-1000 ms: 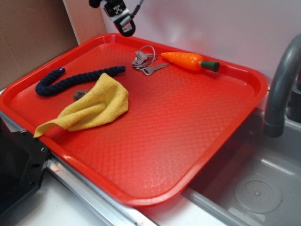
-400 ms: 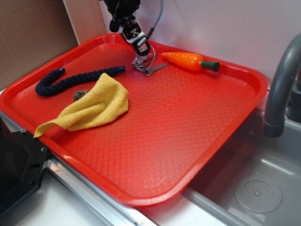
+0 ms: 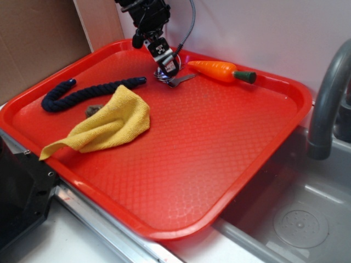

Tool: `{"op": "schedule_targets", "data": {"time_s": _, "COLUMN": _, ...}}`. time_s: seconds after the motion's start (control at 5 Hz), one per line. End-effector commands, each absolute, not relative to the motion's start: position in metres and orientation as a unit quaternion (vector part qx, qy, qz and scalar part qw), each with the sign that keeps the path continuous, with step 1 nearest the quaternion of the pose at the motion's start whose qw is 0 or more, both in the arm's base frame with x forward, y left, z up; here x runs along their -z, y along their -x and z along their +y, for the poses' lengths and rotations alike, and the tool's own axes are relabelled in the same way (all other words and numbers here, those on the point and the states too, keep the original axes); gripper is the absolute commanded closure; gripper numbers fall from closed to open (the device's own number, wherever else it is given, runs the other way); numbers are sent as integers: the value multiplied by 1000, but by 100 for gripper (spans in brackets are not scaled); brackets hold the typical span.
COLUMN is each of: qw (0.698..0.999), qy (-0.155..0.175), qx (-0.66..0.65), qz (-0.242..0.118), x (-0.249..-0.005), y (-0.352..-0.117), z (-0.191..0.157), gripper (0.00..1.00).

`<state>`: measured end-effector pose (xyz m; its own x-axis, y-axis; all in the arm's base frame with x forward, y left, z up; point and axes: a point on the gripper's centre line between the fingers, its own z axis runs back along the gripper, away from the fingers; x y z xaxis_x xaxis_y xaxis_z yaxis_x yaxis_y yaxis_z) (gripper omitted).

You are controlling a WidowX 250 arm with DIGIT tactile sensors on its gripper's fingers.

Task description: Grab the silver keys.

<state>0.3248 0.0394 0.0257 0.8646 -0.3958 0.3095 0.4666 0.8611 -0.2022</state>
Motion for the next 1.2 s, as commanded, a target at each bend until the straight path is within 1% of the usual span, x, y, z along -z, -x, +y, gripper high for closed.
{"op": "schedule_targets", "data": {"time_s": 0.0, "qw": 945, "qy": 121, "qx": 274, "qz": -135, "x": -36, "y": -321, "z": 12, "gripper": 0}}
{"op": "schedule_targets", "data": {"time_s": 0.2, "qw": 946, "qy": 125, "qx": 271, "qz": -126, "x": -34, "y": -320, "z": 7, "gripper": 100}}
{"op": "schedule_targets", "data": {"time_s": 0.6, "qw": 951, "qy": 120, "qx": 260, "qz": -116, "x": -32, "y": -321, "z": 6, "gripper": 100}}
{"op": "schedule_targets", "data": {"time_s": 0.8, "qw": 957, "qy": 120, "qx": 241, "qz": -112, "x": -37, "y": -316, "z": 7, "gripper": 100}}
{"op": "schedule_targets", "data": {"time_s": 1.0, "qw": 969, "qy": 137, "qx": 196, "qz": -62, "x": -61, "y": -298, "z": 10, "gripper": 100}}
